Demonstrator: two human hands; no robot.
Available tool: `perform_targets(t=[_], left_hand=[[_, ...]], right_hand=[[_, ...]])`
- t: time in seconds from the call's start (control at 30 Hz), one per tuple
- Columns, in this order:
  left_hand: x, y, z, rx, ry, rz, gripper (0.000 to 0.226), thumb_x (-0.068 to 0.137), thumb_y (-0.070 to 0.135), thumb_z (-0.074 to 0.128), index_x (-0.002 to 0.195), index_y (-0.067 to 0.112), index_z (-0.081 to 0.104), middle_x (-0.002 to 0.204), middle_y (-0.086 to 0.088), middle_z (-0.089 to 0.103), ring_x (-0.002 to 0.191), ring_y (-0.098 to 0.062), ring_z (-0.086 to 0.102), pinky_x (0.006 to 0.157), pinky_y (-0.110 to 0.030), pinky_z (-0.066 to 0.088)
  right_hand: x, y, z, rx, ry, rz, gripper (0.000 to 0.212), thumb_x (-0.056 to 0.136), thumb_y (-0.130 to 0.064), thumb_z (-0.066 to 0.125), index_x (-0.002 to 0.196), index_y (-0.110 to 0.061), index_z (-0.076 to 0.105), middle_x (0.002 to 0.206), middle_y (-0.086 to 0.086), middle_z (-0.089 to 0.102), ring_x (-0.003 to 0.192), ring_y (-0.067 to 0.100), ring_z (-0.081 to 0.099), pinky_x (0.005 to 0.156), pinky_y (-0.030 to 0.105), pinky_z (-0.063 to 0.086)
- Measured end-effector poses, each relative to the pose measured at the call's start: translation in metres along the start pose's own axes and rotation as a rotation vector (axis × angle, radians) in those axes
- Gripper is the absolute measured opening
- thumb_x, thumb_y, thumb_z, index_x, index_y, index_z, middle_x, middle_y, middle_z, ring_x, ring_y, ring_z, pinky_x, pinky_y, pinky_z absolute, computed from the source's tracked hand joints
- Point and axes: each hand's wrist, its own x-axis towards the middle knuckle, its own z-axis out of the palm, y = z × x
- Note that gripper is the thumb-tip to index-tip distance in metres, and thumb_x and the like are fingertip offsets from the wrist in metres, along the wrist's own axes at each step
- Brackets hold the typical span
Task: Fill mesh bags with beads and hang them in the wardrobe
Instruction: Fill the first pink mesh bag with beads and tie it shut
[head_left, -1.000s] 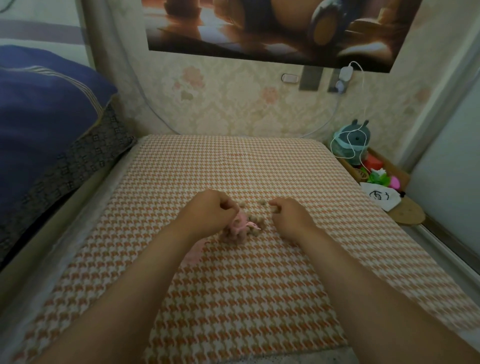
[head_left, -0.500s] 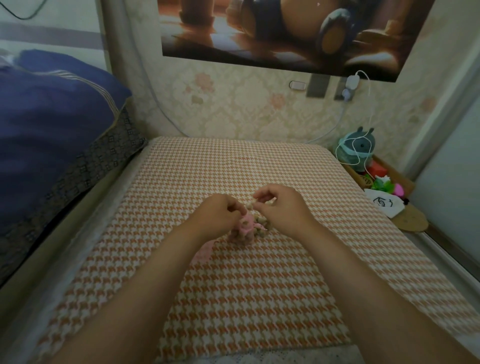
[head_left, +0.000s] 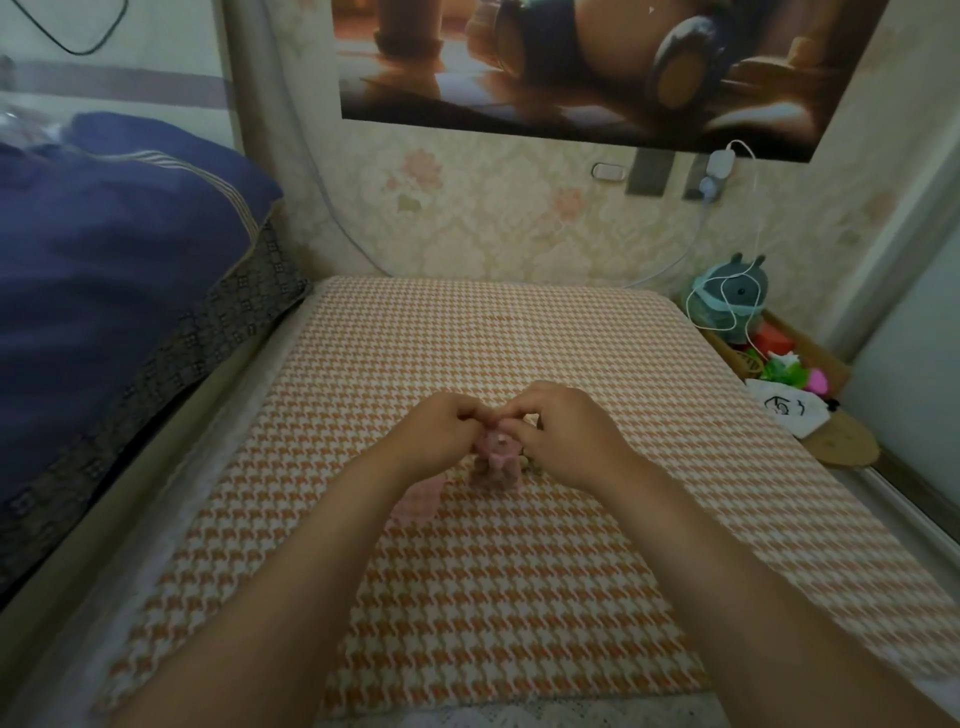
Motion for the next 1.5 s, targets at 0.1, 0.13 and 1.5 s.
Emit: perform_targets(t=[0.1,0.13,1.5], left_hand=[[0.000,0.001,0.000,-0.057,-0.014,-0.045,0.031,0.086,0.001,0.052,0.091,0.025,0.072,0.090,0.010,0.070,0.081,0.000,0.062,0.064,-0.018,0.043],[0.001,0.001,0.000,-0.073,-0.014,-0.043,0.031,0.084,0.000,0.054,0.094,0.024,0.070,0.094,0.006,0.069,0.086,-0.006,0.063,0.068,-0.022,0.047],[-0.082,-0.017,-0.014,0.396,-0.101,0.122,0.024,0.073,0.032,0.082,0.091,0.023,0.069,0.084,0.005,0.068,0.079,-0.012,0.063,0.071,-0.028,0.050]], right_hand=[[-0.002,0.004,-0.003,0.041,-0.064,0.040,0.020,0.090,-0.034,0.062,0.104,-0.037,0.076,0.104,-0.019,0.067,0.076,-0.005,0.053,0.077,0.027,0.049],[-0.004,0.005,-0.003,0.046,-0.100,0.053,0.020,0.088,-0.037,0.063,0.105,-0.037,0.075,0.104,-0.020,0.068,0.077,-0.005,0.055,0.078,0.028,0.051],[-0.054,-0.059,0.006,-0.168,-0.266,-0.139,0.025,0.092,-0.049,0.061,0.112,-0.043,0.073,0.111,-0.011,0.061,0.106,0.013,0.055,0.091,0.039,0.048]])
